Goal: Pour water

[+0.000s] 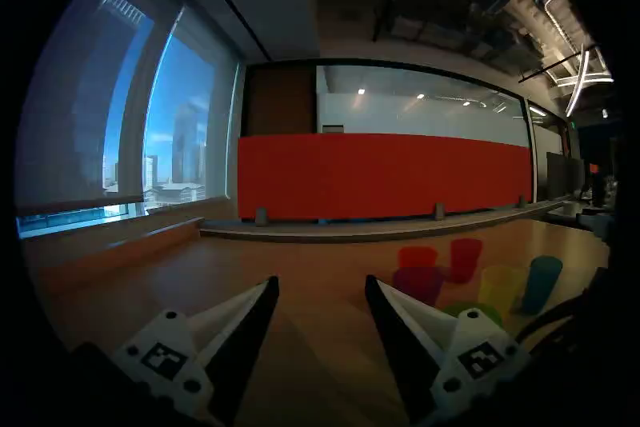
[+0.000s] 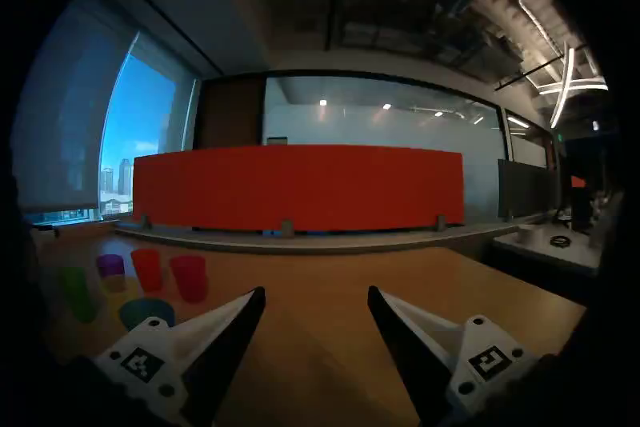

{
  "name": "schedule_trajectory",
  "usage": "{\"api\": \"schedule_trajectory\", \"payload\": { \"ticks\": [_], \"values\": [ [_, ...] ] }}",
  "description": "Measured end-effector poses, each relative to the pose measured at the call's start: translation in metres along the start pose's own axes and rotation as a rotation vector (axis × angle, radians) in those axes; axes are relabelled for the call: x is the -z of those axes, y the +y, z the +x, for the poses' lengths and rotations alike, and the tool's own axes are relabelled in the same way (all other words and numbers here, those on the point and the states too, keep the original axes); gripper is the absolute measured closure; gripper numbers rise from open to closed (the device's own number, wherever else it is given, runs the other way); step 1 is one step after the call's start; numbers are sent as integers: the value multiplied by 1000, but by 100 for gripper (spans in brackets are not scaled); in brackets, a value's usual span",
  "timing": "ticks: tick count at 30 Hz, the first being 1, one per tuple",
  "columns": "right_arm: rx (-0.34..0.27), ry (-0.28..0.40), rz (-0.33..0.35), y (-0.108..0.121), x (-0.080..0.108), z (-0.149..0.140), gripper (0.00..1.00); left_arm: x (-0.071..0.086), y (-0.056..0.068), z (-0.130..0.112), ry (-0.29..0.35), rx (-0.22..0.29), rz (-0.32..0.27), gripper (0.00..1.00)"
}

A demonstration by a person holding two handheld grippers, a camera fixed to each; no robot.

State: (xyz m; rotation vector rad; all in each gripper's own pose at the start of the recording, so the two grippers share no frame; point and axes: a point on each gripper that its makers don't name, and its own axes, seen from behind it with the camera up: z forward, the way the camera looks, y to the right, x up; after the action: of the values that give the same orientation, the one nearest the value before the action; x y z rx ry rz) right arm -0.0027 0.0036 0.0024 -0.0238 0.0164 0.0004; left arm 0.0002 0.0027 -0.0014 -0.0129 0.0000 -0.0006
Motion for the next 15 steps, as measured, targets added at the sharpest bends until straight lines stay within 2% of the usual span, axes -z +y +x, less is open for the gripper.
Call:
{"api": "schedule_trajectory", "payload": {
  "ticks": [15],
  "values": [
    [-1,-2,1,-1,1,-1,1,0,0,0,0,0,0,21]
  ]
}}
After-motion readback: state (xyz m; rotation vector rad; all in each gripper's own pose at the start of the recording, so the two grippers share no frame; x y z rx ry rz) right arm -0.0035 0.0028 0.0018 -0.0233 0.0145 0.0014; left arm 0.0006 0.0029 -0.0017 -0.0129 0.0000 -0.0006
